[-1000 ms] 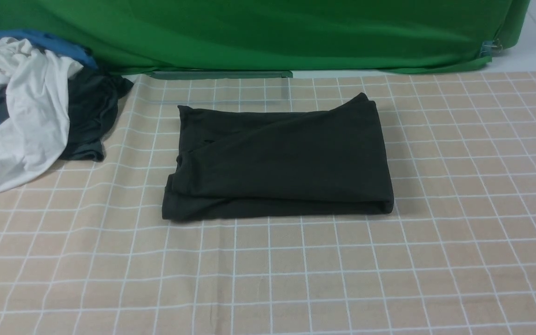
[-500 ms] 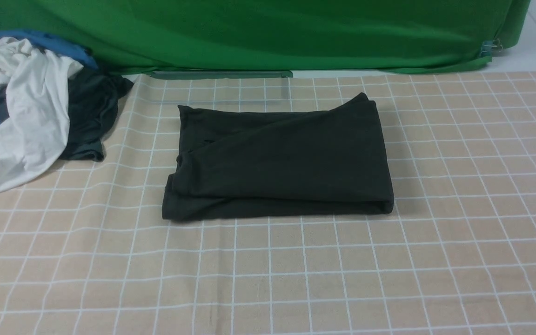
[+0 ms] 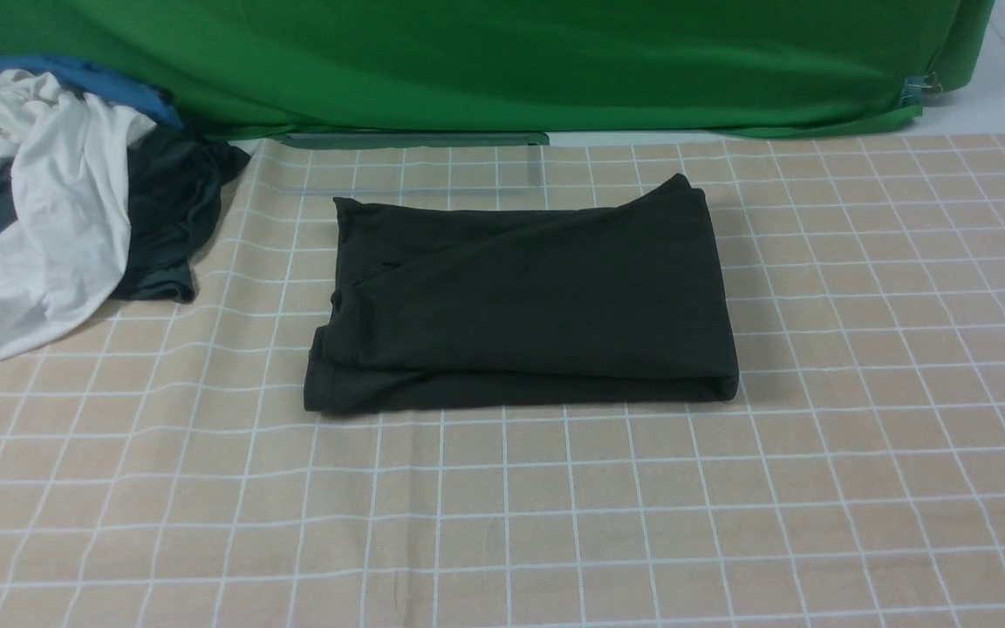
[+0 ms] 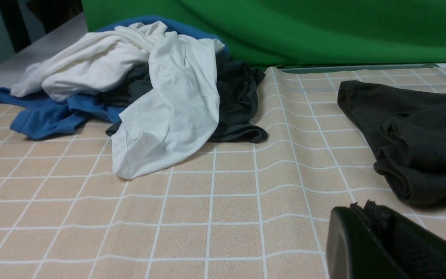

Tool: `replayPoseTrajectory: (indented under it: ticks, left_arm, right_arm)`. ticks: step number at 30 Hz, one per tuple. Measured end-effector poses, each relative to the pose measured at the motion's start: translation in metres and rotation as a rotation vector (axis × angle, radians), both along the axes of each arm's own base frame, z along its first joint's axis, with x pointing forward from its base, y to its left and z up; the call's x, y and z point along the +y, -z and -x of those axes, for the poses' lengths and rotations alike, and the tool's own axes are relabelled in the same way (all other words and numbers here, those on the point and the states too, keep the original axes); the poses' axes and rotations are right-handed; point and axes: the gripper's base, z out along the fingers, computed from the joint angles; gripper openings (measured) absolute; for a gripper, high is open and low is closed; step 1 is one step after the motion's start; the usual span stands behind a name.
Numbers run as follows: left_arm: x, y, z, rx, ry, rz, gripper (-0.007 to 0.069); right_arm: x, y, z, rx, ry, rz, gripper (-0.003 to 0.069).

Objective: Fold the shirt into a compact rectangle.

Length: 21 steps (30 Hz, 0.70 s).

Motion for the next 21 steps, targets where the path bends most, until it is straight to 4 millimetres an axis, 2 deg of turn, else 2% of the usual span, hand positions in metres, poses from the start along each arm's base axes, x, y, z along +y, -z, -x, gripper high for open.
replayPoseTrajectory:
  ticks: [3,7,12,14,15,18,21]
  left_arm:
    - [0.0,0.0,0.0,0.0,0.0,0.0,0.0018]
    - [0.0,0.0,0.0,0.0,0.0,0.0,0.0018]
    - [0.0,0.0,0.0,0.0,0.0,0.0,0.0018]
    - [0.0,0.0,0.0,0.0,0.0,0.0,0.0018]
    - [0.0,0.0,0.0,0.0,0.0,0.0,0.0018]
    - [0.0,0.0,0.0,0.001,0.0,0.0,0.0018]
    - [0.0,0.0,0.0,0.004,-0.001,-0.001,0.0018]
  right_arm:
    - [0.0,0.0,0.0,0.001,0.0,0.0,0.0238]
    - [0.001,0.014,-0.006,0.035,0.025,0.025,0.0237]
    - [0.002,0.062,-0.03,0.194,0.114,0.055,0.0237]
    - [0.001,0.09,-0.039,0.282,0.151,0.064,0.0237]
    - [0.001,0.11,-0.044,0.347,0.172,0.066,0.0237]
    - [0.0,0.144,-0.048,0.529,0.191,0.064,0.0237]
    - [0.0,0.156,-0.048,0.623,0.198,0.075,0.0237]
